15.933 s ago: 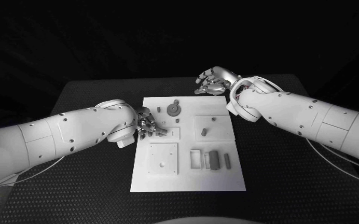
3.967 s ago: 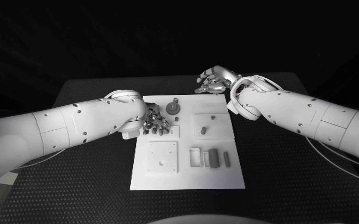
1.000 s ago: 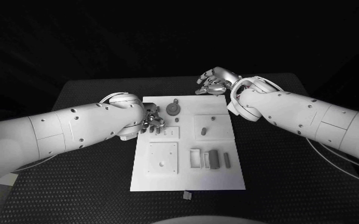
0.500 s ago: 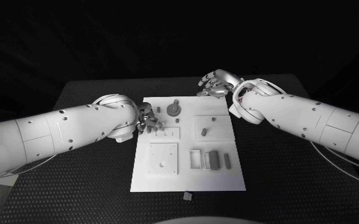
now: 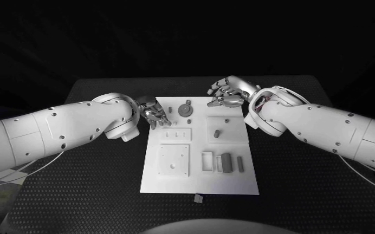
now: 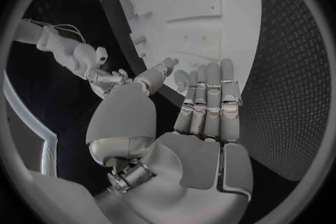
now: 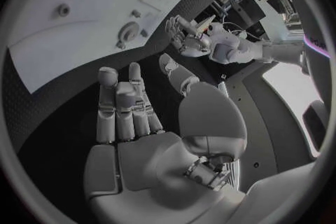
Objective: Assemble the parts on the task board
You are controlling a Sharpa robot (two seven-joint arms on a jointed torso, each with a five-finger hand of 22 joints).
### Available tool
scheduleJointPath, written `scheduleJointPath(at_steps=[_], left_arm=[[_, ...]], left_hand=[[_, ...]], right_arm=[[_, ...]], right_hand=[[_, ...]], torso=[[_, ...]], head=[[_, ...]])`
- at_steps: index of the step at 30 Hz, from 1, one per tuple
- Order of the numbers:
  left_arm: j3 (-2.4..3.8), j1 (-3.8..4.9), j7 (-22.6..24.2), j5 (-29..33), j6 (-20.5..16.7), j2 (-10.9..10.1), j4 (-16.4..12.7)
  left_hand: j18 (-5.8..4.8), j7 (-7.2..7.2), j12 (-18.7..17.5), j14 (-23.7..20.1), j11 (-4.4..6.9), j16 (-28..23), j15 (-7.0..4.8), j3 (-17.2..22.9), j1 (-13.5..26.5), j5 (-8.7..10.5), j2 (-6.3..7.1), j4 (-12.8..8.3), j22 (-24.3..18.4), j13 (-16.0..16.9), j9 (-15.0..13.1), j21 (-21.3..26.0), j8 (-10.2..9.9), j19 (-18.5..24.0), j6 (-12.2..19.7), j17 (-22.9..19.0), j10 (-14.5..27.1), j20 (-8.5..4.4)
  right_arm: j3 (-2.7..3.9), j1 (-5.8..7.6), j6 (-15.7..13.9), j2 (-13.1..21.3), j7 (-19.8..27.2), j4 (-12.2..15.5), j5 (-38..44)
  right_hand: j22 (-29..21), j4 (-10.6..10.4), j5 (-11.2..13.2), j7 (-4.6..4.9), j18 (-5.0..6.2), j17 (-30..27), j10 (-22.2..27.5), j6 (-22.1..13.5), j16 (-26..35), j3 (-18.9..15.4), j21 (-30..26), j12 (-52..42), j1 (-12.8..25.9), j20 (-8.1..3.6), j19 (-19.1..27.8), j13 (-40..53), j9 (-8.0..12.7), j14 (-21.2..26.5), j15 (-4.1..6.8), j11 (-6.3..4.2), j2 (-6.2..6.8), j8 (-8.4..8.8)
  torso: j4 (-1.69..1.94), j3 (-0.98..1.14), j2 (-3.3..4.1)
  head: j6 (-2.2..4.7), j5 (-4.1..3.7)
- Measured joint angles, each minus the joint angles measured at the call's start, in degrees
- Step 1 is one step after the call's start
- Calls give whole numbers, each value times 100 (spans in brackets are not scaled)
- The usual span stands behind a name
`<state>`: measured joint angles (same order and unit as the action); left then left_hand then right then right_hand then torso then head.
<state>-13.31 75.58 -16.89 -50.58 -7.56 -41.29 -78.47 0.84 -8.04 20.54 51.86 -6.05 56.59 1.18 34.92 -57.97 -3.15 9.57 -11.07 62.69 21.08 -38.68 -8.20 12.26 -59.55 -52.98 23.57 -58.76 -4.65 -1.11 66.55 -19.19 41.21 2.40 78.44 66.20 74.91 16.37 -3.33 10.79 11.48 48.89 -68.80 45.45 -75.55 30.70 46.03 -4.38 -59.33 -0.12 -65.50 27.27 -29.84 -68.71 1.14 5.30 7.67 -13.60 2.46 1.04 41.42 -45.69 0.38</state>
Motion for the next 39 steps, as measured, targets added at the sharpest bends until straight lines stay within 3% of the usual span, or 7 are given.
scheduleJointPath(at_steps=[4, 7, 14, 21, 24, 30, 39], left_arm=[[0, -1, 393, 282, -216, -9, 177], [-2, -2, 614, 470, -318, -17, 275], [-8, -45, 953, 817, -503, 26, 471], [-10, -109, 1144, 1087, -635, 73, 626], [-12, -125, 1193, 1165, -663, 95, 675], [-14, -174, 1282, 1306, -689, 157, 762], [-14, -218, 1370, 1419, -700, 197, 878]], left_hand=[[1, -22, -216, 24, -70, -296, 79, -65, -87, 0, -86, -95, -161, -130, 33, 166, 0, 15, 22, -48, -39, 79], [0, -22, -307, 34, -48, -404, 88, -87, -91, 0, -90, -116, -225, -184, 55, 211, 0, 6, 22, -48, -94, 88], [0, -21, -370, 54, -60, -475, 108, -121, -114, 0, -113, -150, -284, -224, 73, 264, 0, -15, 21, -22, -145, 108], [0, -22, -397, 74, -59, -517, 129, -127, -114, 0, -113, -155, -302, -240, 82, 286, 0, -15, 21, -6, -185, 108], [0, -22, -408, 74, -59, -517, 129, -142, -114, 0, -113, -171, -309, -245, 89, 286, 0, -15, 21, 1, -185, 108], [1, -42, -424, 74, -38, -539, 129, -142, -114, 0, -113, -171, -323, -258, 97, 306, 0, -35, 41, 11, -205, 129], [1, -43, -457, 74, -59, -562, 129, -158, -113, 0, -113, -187, -336, -265, 103, 307, 0, -35, 40, 26, -225, 129]], right_arm=[[-77, -108, 54, 95, 80, 198, 57], [-156, -132, 103, 157, 137, 335, 131], [-404, -191, 284, 277, 246, 742, 368], [-448, -187, 489, 486, 320, 1138, 623], [-495, -182, 588, 507, 352, 1194, 704], [-684, -191, 864, 512, 426, 1297, 903], [-766, -214, 1051, 511, 486, 1346, 1115]], right_hand=[[0, 7, 0, -30, 0, -7, -42, 133, 0, 7, 0, 0, -66, 1, -3, 15, -37, 7, 7, -41, -66, -71], [0, 7, 0, -49, 0, -6, -91, 190, 0, 7, 0, -4, -117, 2, -3, 39, -51, 10, 47, -90, -72, -110], [0, 23, 0, -63, 0, -13, -299, 265, 0, -9, 0, -134, -223, 2, -3, 165, -63, 4, 112, -153, -87, -158], [0, 24, 0, -102, 0, -20, -310, 309, 0, -11, 0, -161, -341, 3, -3, 248, -69, 15, 123, -164, -81, -175], [0, 39, 0, -108, 0, -20, -329, 323, 0, -25, 0, -161, -359, 4, -3, 283, -72, 15, 123, -183, -72, -203], [0, 22, 0, -108, 0, -19, -329, 323, 0, -41, 0, -187, -429, 5, -3, 336, -72, 16, 124, -183, -96, -203], [0, 38, 0, -128, 4, -19, -350, 342, 0, -57, 0, -200, -490, 6, -2, 401, -71, 33, 146, -204, -73, -203]], torso=[[10, -1, -43], [13, -2, -82], [10, -2, -164], [-2, -9, -253], [-9, -14, -284], [-23, -24, -344], [-38, -33, -421]], head=[[-124, 9], [-195, 27], [-279, 63], [-411, 95], [-424, 94], [-431, 94], [-431, 113]])
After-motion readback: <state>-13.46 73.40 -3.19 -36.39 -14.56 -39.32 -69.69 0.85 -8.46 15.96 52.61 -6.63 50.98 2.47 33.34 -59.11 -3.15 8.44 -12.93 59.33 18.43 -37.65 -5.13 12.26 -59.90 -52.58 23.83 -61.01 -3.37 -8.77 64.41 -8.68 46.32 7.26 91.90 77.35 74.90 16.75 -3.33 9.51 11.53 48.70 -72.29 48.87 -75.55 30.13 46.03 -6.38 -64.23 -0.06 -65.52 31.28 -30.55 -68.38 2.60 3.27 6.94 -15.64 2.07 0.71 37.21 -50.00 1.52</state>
